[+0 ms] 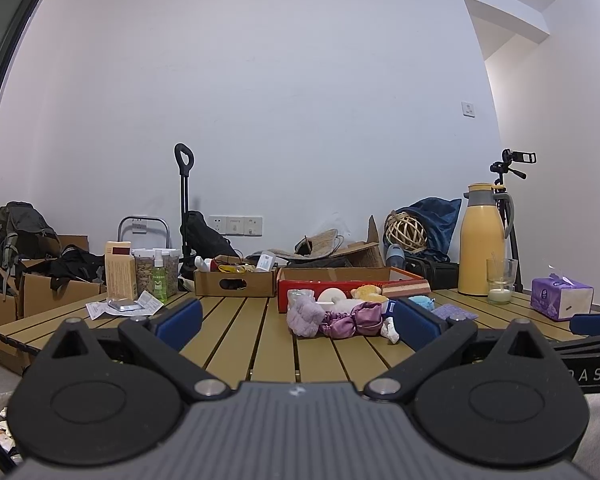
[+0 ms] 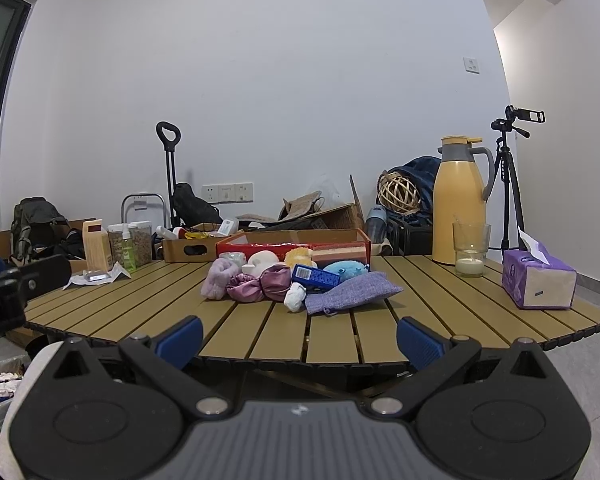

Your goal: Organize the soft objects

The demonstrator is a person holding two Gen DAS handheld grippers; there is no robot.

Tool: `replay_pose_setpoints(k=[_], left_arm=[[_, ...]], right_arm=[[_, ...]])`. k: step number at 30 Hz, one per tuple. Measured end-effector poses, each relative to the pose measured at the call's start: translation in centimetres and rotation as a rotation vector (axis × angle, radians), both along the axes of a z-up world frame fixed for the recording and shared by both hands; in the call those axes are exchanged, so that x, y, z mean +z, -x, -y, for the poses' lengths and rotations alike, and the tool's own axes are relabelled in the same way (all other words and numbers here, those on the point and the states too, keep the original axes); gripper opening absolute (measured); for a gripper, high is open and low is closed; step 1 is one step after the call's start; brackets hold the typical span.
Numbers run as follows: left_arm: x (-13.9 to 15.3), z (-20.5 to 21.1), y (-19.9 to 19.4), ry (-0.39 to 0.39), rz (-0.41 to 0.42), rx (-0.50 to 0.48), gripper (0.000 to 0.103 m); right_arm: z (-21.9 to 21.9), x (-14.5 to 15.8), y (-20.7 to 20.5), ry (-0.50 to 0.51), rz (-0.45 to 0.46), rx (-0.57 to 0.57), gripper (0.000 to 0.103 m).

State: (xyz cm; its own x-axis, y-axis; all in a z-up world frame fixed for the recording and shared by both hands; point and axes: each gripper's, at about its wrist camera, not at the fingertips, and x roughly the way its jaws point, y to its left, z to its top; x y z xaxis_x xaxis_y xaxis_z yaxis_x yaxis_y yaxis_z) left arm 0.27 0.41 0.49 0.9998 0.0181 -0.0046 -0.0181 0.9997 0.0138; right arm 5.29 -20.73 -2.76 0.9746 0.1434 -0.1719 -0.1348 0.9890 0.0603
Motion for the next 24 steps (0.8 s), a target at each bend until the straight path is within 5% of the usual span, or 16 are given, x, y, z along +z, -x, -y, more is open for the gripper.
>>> replay_pose_setpoints(k=[24], left_arm=[[-0.6, -0.1, -3.0, 0.016, -0.027, -0.027, 0.103]], right_arm=[[0.8, -0.4, -2.0, -0.011, -0.045, -0.008, 0.103]])
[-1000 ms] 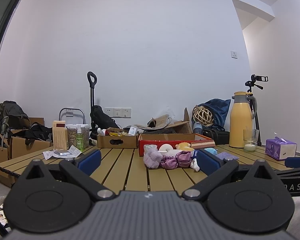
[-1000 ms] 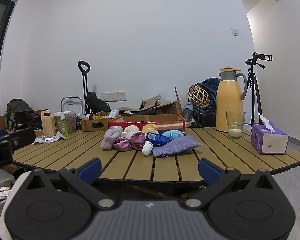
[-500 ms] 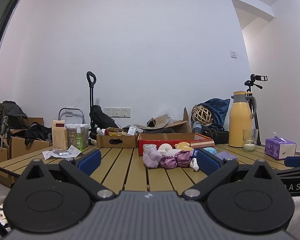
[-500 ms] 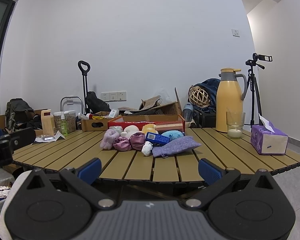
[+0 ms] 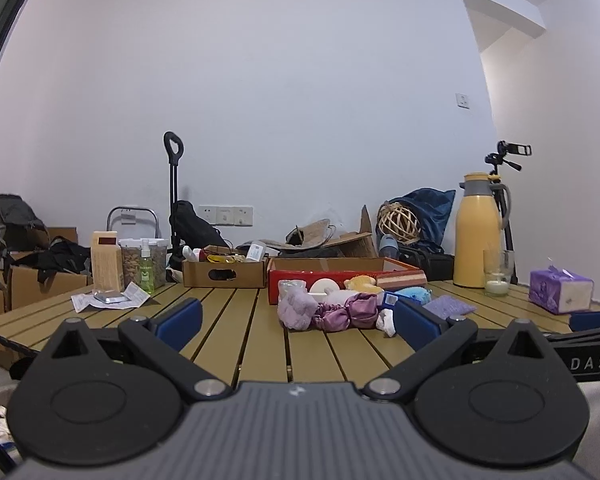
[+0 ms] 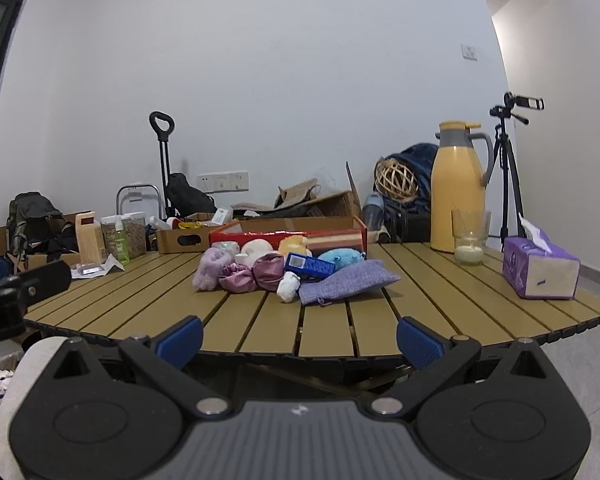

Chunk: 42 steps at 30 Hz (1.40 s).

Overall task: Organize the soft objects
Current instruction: 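Reach the right tool to the lavender towel and close on it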

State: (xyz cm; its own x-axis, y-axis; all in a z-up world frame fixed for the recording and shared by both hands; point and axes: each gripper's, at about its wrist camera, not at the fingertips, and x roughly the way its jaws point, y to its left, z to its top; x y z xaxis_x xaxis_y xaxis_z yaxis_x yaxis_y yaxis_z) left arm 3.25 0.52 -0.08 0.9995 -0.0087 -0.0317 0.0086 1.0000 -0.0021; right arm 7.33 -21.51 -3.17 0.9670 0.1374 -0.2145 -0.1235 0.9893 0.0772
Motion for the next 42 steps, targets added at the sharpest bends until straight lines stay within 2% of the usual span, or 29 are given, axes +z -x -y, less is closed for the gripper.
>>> replay_pose_setpoints(k=[3, 7, 11, 13, 15, 19, 21, 26, 28, 30, 32, 33, 35, 36, 38, 40, 42], left_arm=[[-0.1, 0.3, -2.5, -0.003, -0.019, 0.003, 0.103], [-0.1, 0.6, -6.8, 0.021, -0.047, -0.042, 0.103], [0.0, 1.0, -11.8, 0.022, -0.128, -0.102, 0.103], [0.0, 1.4, -14.4, 0.028, -0.163, -0.12, 0.103], [-0.1, 1.7, -16.6, 0.032, -0.178, -0.139, 0.103], [-0.2, 2.5, -20.7, 0.039, -0.213, -0.156, 0.103], [-0.3, 2.4, -22.6, 0.039, -0.223, -0.142, 0.103], [0.0, 1.6, -27.0, 0.036, -0.226, -0.081, 0.103], [0.0, 0.6, -28.7, 0.053, -0.234, -0.058, 0.103], [-0.3, -0.3, -30.5, 0.073, -0.261, -0.025, 0.102], [-0.7, -1.5, -32.4, 0.12, -0.347, -0.028, 0.096], [-1.0, -2.2, -33.1, 0.159, -0.388, -0.051, 0.087], [-1.4, -3.6, -33.9, 0.233, -0.44, -0.084, 0.051], [-1.7, -4.4, -34.2, 0.271, -0.461, -0.108, 0.026], [-2.0, -5.4, -34.0, 0.323, -0.459, -0.145, 0.017], [-1.6, -5.4, -33.3, 0.294, -0.426, -0.145, 0.011], [-0.7, -5.0, -32.1, 0.268, -0.375, -0.16, 0.01]], right_arm=[[0.6, 0.4, -1.9, -0.008, -0.004, -0.019, 0.103], [1.9, 1.1, -5.8, -0.051, -0.007, -0.056, 0.103], [3.3, 1.2, -10.2, -0.092, -0.002, -0.043, 0.103], [4.0, 0.9, -12.9, -0.12, -0.051, -0.015, 0.103], [4.2, 0.8, -15.4, -0.099, -0.125, 0.006, 0.103], [4.0, 0.8, -18.8, -0.096, -0.14, 0.053, 0.101], [3.6, 0.8, -20.8, -0.121, -0.161, 0.115, 0.097], [2.2, 0.9, -25.1, -0.109, -0.188, 0.135, 0.095], [1.4, 1.0, -26.6, -0.138, -0.198, 0.167, 0.088], [0.3, 1.2, -28.0, -0.134, -0.188, 0.202, 0.087], [-1.0, 1.3, -29.0, -0.12, -0.171, 0.221, 0.086], [-1.4, 1.2, -29.4, -0.117, -0.169, 0.225, 0.084], [-2.2, 1.0, -30.1, -0.119, -0.174, 0.24, 0.082], [-2.4, 0.7, -30.2, -0.12, -0.178, 0.244, 0.081], [-2.7, 0.2, -30.4, -0.119, -0.195, 0.245, 0.081], [-2.7, -0.2, -30.2, -0.121, -0.209, 0.239, 0.081], [-2.6, -0.4, -30.0, -0.125, -0.217, 0.233, 0.081]])
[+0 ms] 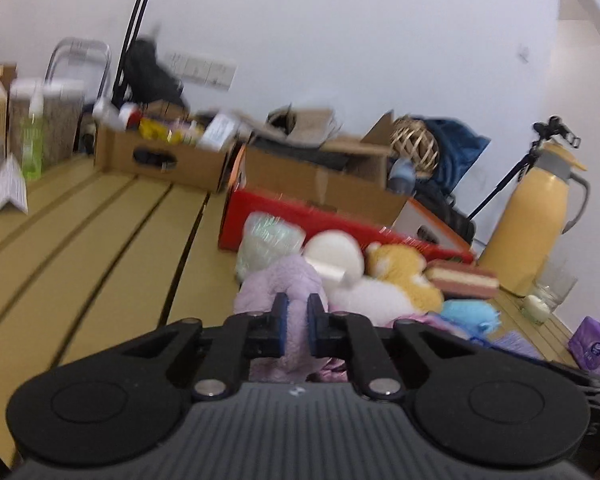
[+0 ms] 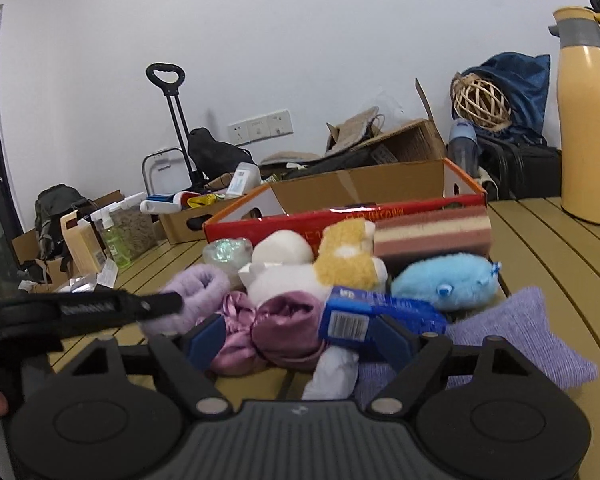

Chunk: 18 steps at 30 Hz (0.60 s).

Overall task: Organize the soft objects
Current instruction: 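Reach the right tool to the lavender towel and close on it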

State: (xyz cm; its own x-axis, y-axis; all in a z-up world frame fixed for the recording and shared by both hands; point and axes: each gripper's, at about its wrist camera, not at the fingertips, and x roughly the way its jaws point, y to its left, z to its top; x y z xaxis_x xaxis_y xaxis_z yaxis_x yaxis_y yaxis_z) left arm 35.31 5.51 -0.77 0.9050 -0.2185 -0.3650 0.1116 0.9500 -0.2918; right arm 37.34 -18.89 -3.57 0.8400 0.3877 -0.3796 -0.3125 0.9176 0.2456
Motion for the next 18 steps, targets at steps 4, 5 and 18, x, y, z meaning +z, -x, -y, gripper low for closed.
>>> replay_pose_setpoints(k=[4, 5, 18], left_arm=[[1.7, 2.1, 3.8, -0.054, 0.098, -0.226, 0.01], [1.5, 2.6, 4.8, -0.082, 0.101, -0.298, 0.01], [-0.7, 0.0, 11.0, -0.188, 0.07, -0.225, 0.049]], right_arm=[[1.0, 0.8, 1.8, -0.005, 0.022, -0.037, 0.081], [1.6, 1.1, 2.5, -0.009, 0.028, -0.054, 0.081], [1.6, 1.2, 5.8, -0.073, -0.051, 0.087, 0.074]])
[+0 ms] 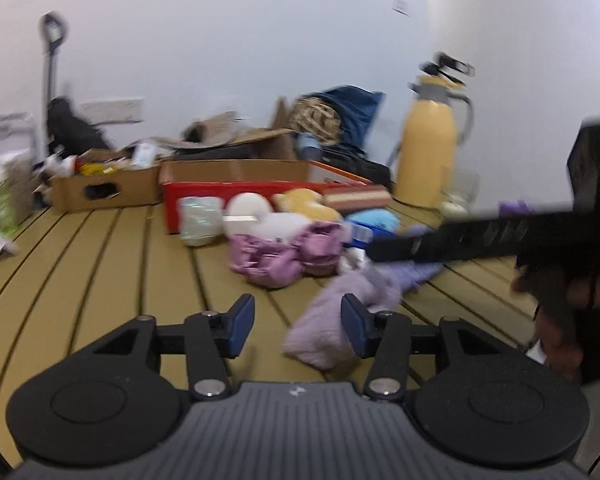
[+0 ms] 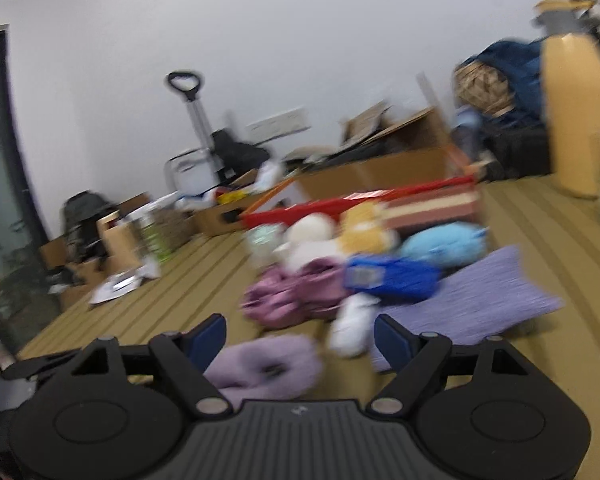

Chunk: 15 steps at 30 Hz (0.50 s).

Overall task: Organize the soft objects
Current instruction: 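Reach the right tool to the lavender towel and close on it, then carry the lavender towel into the red-rimmed box and release it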

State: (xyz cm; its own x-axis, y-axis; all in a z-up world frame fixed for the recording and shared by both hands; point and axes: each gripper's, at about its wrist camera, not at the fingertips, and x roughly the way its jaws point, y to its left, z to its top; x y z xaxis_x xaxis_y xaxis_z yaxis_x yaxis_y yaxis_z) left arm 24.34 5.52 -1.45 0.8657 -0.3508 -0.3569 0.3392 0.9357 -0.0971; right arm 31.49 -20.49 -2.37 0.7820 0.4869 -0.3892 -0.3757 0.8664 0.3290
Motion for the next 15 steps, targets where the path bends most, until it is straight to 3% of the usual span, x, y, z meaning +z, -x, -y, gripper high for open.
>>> replay_pose_setpoints(k=[1, 2, 4, 8, 14, 15], left_arm=[[0.6, -0.4, 0.5, 0.028, -0.005, 0.014, 0.049], [1.0, -1.0, 0.5, 0.058, -0.013, 0.028, 0.049], [1.5, -1.8, 0.6, 0.124, -0.062, 0.068, 0.049], [0.7, -2.0, 0.5, 0.272, -0.178, 0.094, 0.049], [-0.1, -1.7, 0.6, 0.317, -0.226, 0.146, 0.05], [0.0, -1.7, 0.4, 0.334, -0.238, 0.141, 0.051]], right_arm=[[-0.7, -0.2, -0.6, 0.003, -0.022, 0.018, 0.06], [-1.2, -0.4, -1.0, -0.001, -0.043, 0.02, 0.054], [-1.6, -1.1, -1.8, -0.028, -0.105, 0.018, 0.034], [-1.0, -2.0, 0.9, -0.033, -0.138, -0.022, 0.032], [-0.5, -0.7, 5.2, -0.064, -0.076, -0.025, 0.037], [-0.2, -0.5, 5.1, -0.063, -0.064, -0.025, 0.043]])
